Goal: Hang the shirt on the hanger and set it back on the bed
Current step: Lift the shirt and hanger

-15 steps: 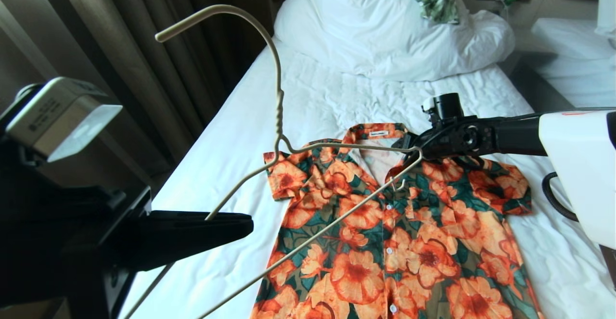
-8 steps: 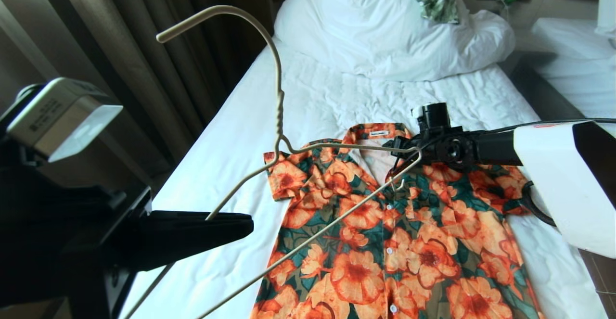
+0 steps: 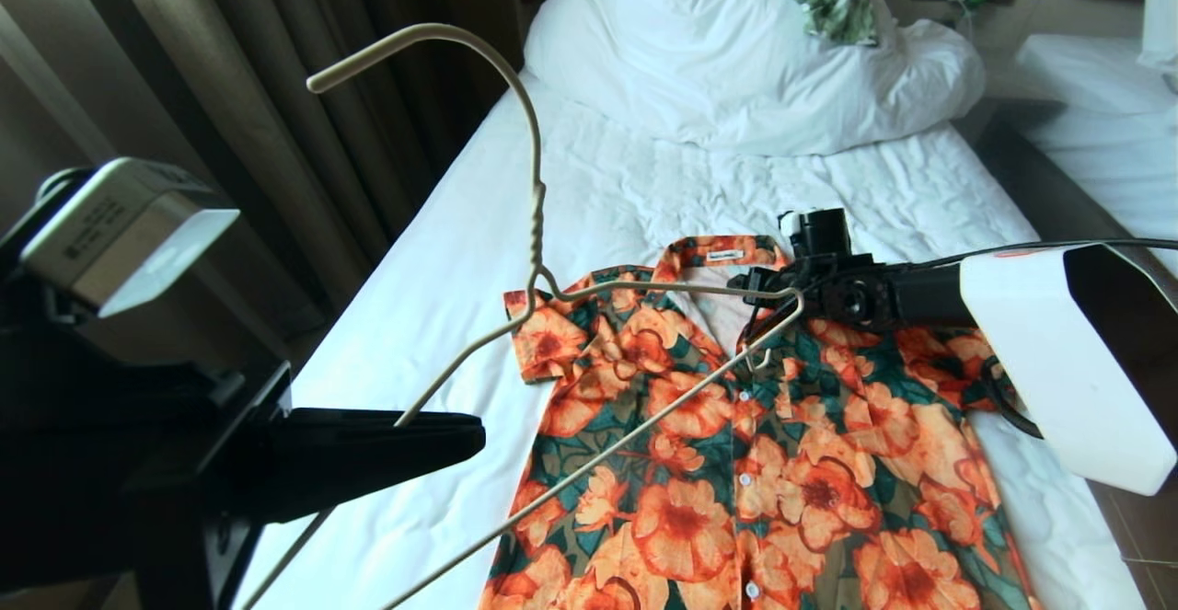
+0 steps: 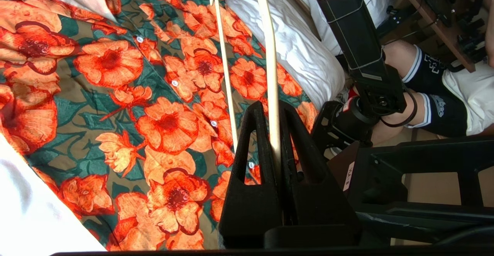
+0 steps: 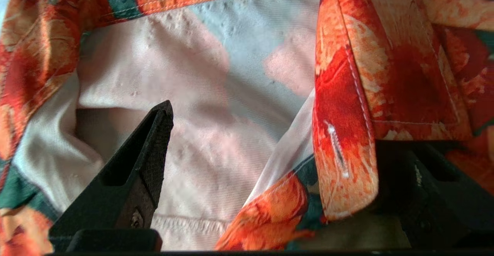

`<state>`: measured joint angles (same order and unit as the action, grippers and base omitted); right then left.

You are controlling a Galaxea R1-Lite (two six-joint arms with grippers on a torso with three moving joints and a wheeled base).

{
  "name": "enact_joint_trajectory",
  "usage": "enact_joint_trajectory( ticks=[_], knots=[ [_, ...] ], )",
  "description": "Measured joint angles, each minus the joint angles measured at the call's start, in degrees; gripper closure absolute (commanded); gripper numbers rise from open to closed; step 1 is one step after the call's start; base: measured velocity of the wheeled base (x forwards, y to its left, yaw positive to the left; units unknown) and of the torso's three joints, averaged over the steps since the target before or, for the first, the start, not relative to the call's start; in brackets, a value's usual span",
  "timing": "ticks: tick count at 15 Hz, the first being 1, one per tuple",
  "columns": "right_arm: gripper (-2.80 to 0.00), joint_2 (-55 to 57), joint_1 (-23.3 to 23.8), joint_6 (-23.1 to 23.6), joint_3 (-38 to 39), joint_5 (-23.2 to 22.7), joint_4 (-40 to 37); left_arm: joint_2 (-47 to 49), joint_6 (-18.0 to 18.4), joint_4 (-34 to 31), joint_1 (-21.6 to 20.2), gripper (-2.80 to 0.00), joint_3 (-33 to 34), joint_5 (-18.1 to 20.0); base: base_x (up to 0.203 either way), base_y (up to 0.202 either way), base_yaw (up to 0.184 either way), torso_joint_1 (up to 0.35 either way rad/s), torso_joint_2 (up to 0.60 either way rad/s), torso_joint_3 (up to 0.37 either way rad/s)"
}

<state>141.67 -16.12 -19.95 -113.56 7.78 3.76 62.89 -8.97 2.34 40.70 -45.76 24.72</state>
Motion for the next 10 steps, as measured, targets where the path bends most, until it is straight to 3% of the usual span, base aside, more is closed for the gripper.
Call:
enact_joint_trajectory(
  ticks=[3,10],
  knots=[
    [0.0,1.0,0.0,1.7,0.0,2.7,3.1,-0.2,0.1,0.0,0.0,0.0,0.0,0.0,0.0,0.0,0.0,0.0,0.0,0.0],
    [0.0,-0.4,0.3,1.9,0.0,2.8,2.5,-0.3,-0.1,0.0,-0.6,0.0,-0.1,0.0,0.0,0.0,0.0,0.0,0.0,0.0]
  ],
)
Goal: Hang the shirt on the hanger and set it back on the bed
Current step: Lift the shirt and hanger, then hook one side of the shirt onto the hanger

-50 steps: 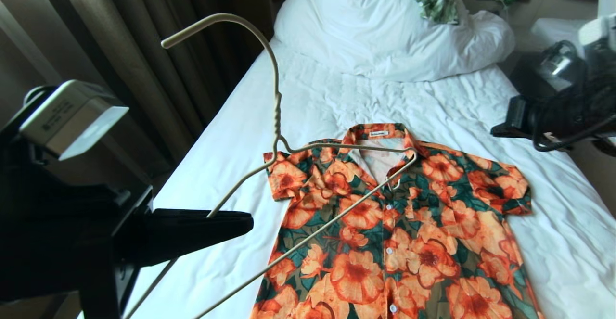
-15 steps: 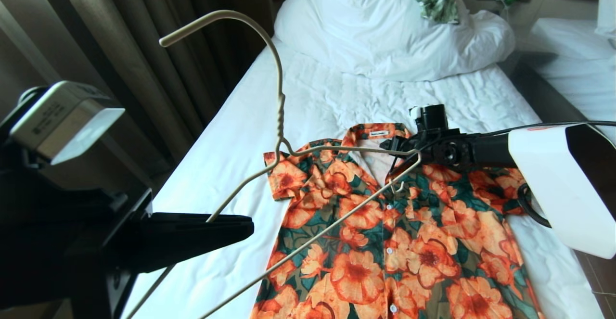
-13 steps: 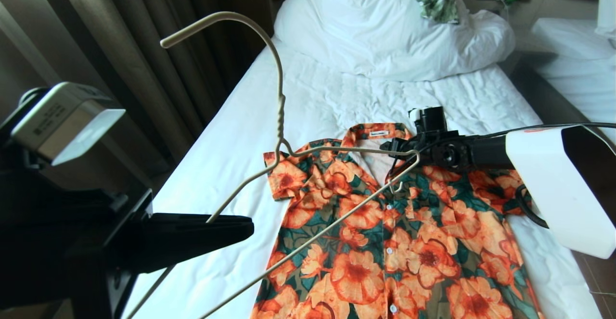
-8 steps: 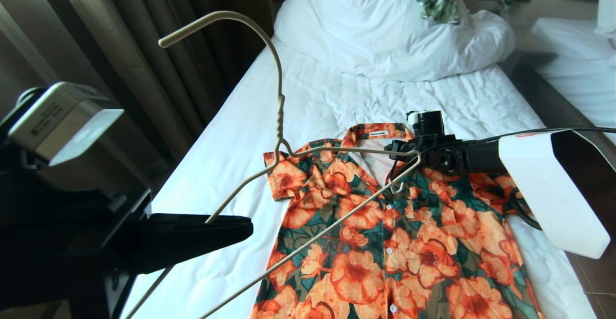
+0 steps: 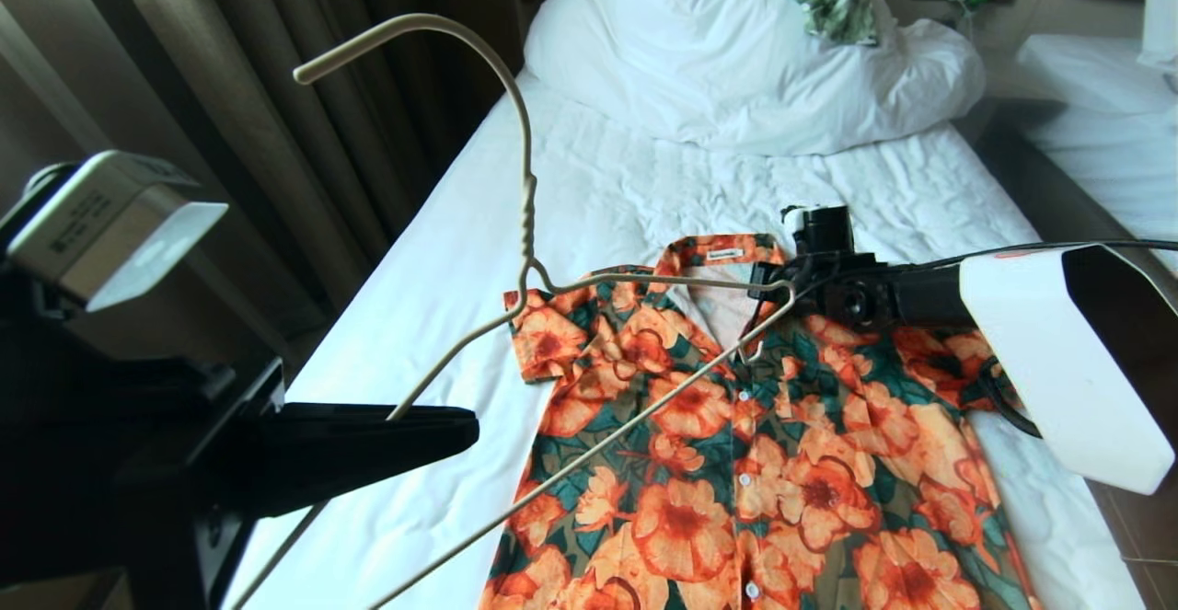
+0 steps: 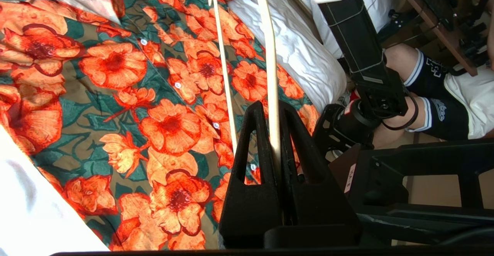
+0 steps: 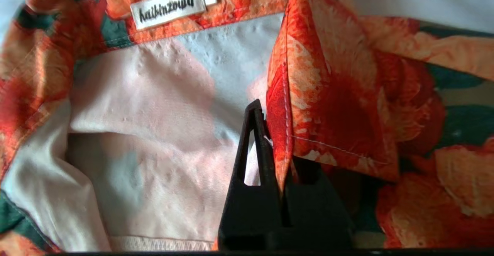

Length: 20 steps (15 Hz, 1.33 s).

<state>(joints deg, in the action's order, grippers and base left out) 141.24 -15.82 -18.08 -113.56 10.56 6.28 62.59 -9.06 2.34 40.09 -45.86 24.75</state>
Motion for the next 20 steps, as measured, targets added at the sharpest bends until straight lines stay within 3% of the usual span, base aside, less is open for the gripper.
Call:
enact_joint_trajectory(
  ticks=[7,13,17,20],
  knots=[
    [0.0,-9.5,0.2,-0.2,2.5,0.2,-7.9,1.2,0.2,0.0,0.0,0.0,-0.5,-0.2,0.0,0.0,0.0,0.0,0.0,0.0],
    [0.0,-21.1,-0.6,-0.2,15.4,-0.6,-9.1,7.7,0.6,3.2,-0.4,0.0,-3.7,-0.7,0.0,0.0,0.0,0.0,0.0,0.0],
    [0.0,-28.5,-0.6,-0.4,22.6,-2.4,-8.8,13.5,0.9,9.6,-3.8,0.0,-2.4,-1.4,0.0,0.0,0.0,0.0,0.0,0.0],
    [0.0,-31.8,-0.5,-0.4,25.4,-2.8,-7.9,17.2,3.3,11.6,-7.3,0.0,-2.2,-1.1,0.0,0.0,0.0,0.0,0.0,0.0]
  ],
)
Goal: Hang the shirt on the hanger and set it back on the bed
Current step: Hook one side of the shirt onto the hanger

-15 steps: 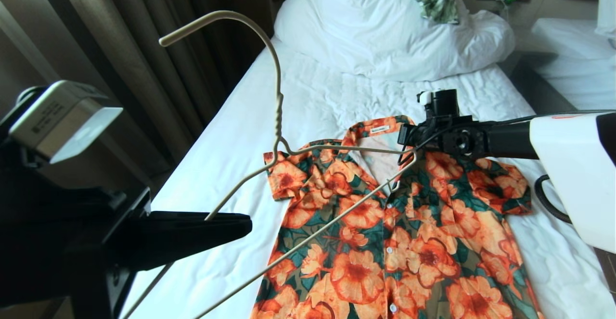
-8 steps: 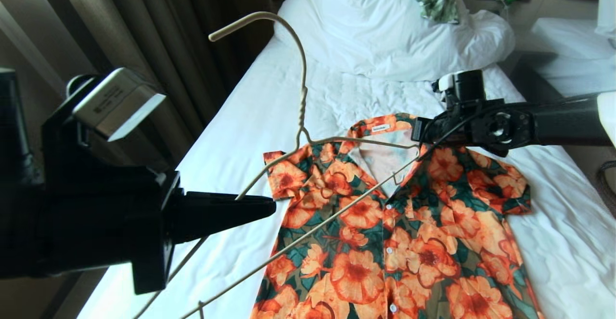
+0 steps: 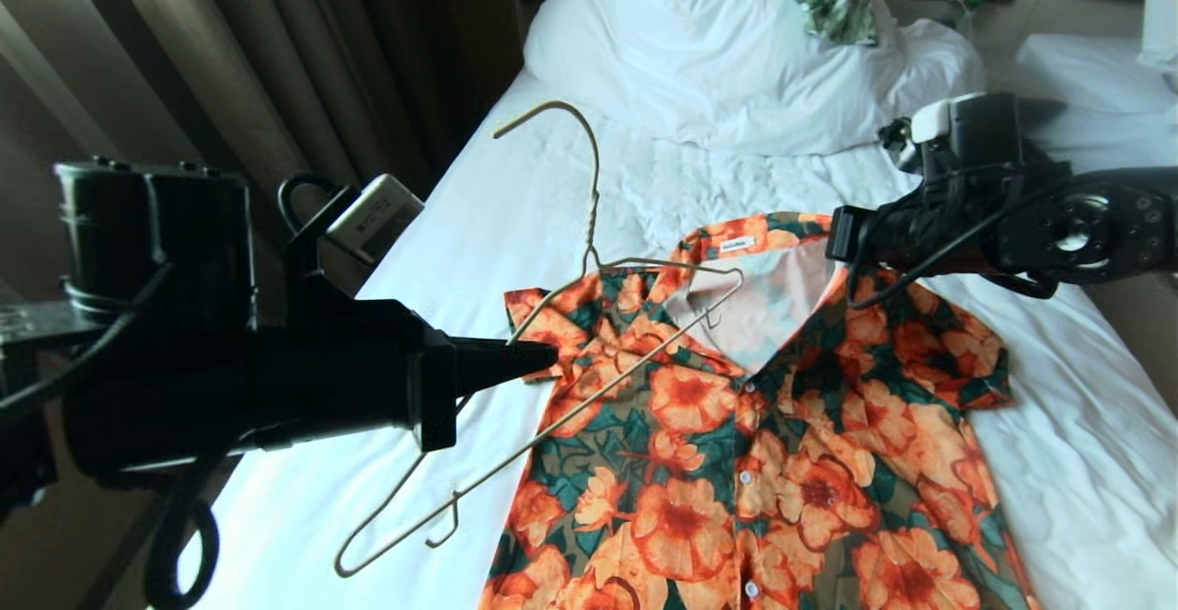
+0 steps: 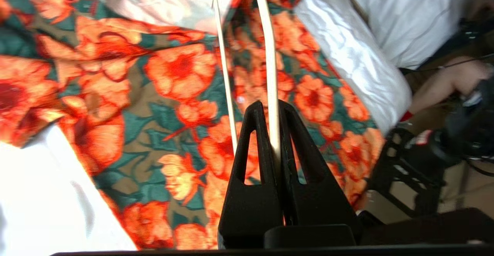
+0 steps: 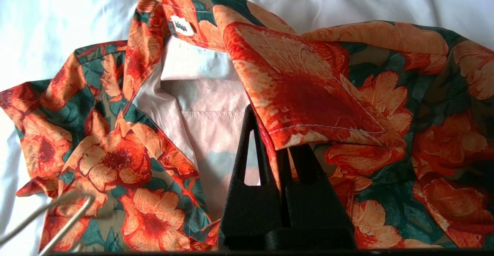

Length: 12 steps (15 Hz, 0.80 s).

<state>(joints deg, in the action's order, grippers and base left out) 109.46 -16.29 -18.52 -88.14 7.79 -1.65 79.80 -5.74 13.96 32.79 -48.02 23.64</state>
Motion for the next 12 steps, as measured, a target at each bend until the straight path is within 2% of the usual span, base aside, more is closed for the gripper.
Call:
enact_joint_trajectory(
  ticks=[3,6,8,12],
  knots=[
    [0.0,-2.3,0.2,0.0,1.5,-2.1,0.0,2.8,0.5,0.2,-1.8,0.0,-1.4,0.2,0.0,0.0,0.0,0.0,0.0,0.0],
    [0.0,-4.3,-0.1,0.0,1.9,-2.7,-0.1,5.4,0.5,0.2,-1.9,0.0,-4.0,2.8,0.0,0.0,0.0,0.0,0.0,0.0],
    [0.0,-5.3,-0.5,0.0,2.2,-3.5,-0.1,7.1,0.4,0.2,-0.4,0.0,-5.5,3.5,0.0,0.0,0.0,0.0,0.0,0.0],
    [0.0,-6.8,-2.0,0.0,2.8,-3.8,-0.1,10.6,-0.1,0.5,5.8,0.0,-7.7,3.4,0.0,0.0,0.0,0.0,0.0,0.0]
  ],
)
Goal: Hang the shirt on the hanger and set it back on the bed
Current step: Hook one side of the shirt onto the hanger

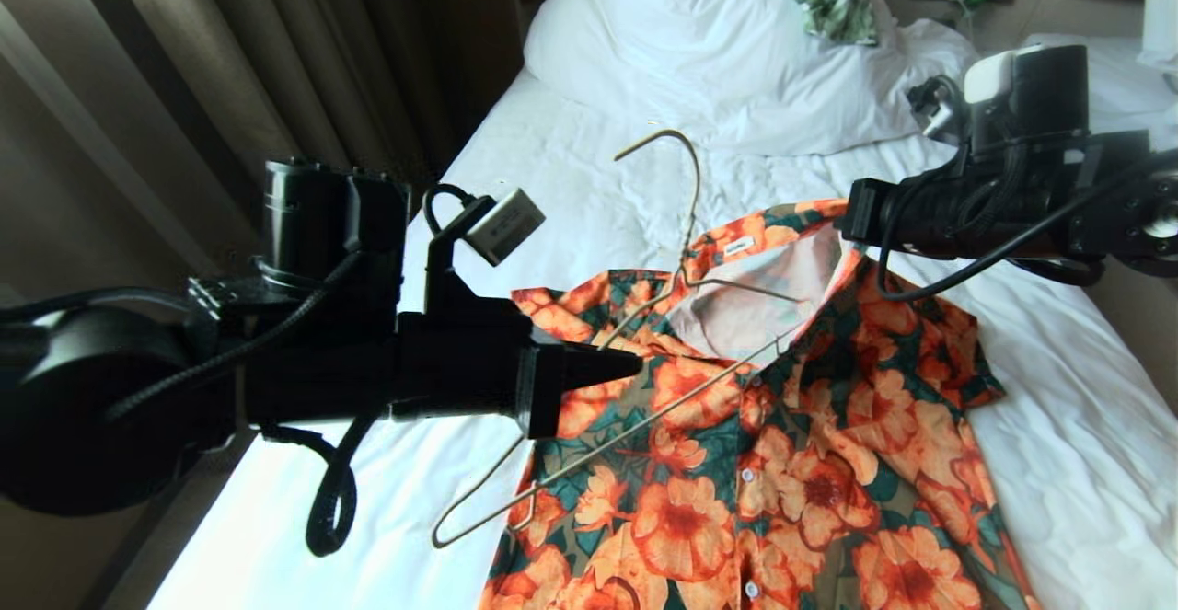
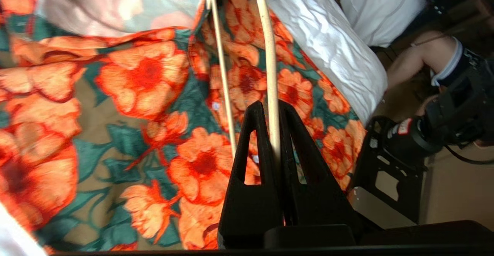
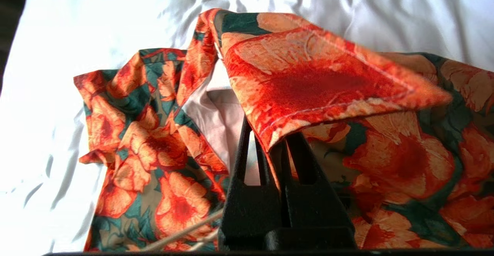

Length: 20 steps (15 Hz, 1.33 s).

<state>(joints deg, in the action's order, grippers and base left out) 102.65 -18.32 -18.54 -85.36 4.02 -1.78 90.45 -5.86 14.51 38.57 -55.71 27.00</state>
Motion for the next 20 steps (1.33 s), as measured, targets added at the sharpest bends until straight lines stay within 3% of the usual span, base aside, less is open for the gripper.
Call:
enact_joint_trajectory(
  ticks=[8,11,16,20],
  knots=[
    [0.0,-7.0,-9.6,1.1,3.3,0.0,-0.7,2.2,-2.2,2.1,5.9,0.0,-2.2,-1.6,0.0,0.0,0.0,0.0,0.0,0.0],
    [0.0,-10.6,-12.8,2.4,5.3,0.1,-0.7,2.3,-2.3,2.1,6.2,0.0,-1.8,-6.8,0.0,0.0,0.0,0.0,0.0,0.0],
    [0.0,-16.6,-18.5,3.2,10.8,0.5,-0.7,1.6,-3.9,2.2,8.9,0.0,-2.0,-8.6,0.0,0.0,0.0,0.0,0.0,0.0],
    [0.0,-20.8,-22.4,3.3,14.5,0.6,-0.7,1.3,-8.2,7.7,12.4,0.0,-1.3,-13.0,0.0,0.0,0.0,0.0,0.0,0.0]
  ],
)
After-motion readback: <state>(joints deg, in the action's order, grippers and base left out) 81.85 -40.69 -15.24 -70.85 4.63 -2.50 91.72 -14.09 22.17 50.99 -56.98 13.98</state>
